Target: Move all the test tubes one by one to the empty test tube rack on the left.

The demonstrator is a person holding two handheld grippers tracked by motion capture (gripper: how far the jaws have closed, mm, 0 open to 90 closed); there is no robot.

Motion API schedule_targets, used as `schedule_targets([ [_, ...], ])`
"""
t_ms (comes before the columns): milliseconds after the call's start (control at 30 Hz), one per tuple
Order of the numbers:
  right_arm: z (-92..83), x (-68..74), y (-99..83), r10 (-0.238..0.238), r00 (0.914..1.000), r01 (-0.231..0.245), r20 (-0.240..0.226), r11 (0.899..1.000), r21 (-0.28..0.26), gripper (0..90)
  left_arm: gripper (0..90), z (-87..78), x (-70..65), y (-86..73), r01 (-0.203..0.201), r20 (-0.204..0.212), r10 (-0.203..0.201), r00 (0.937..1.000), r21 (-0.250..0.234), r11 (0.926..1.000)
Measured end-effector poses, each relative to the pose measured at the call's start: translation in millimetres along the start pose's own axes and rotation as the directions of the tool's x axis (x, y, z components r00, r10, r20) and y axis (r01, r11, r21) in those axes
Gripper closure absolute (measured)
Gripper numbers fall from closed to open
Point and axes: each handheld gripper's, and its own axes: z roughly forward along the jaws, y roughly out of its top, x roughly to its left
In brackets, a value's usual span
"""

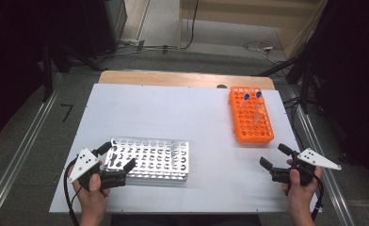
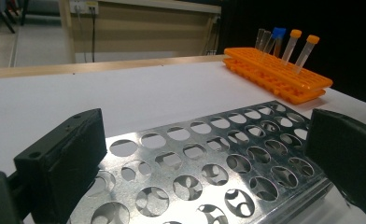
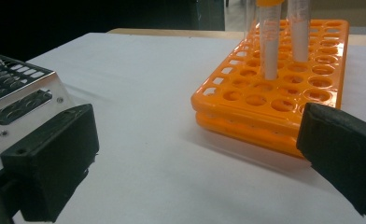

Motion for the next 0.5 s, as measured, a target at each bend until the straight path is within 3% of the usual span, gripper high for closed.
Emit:
schedule_targets([
  [400, 6.5, -0.7, 13.3, 0.012, 0.9999, -0.012, 0.004, 1.0, 0.011, 3.0, 0.0, 0.5, -6.4, 2.8, -0.016, 0.006, 0.016, 0.9999, -0.001, 0.9999],
  [500, 15.2, -3.8, 25.3, -0.005, 0.9987, 0.004, 0.05, 0.999, 0.032, 8.0, 0.0, 0.0, -6.5, 3.7, -0.016, 0.0, 0.016, 0.9999, -0.003, 0.9999],
])
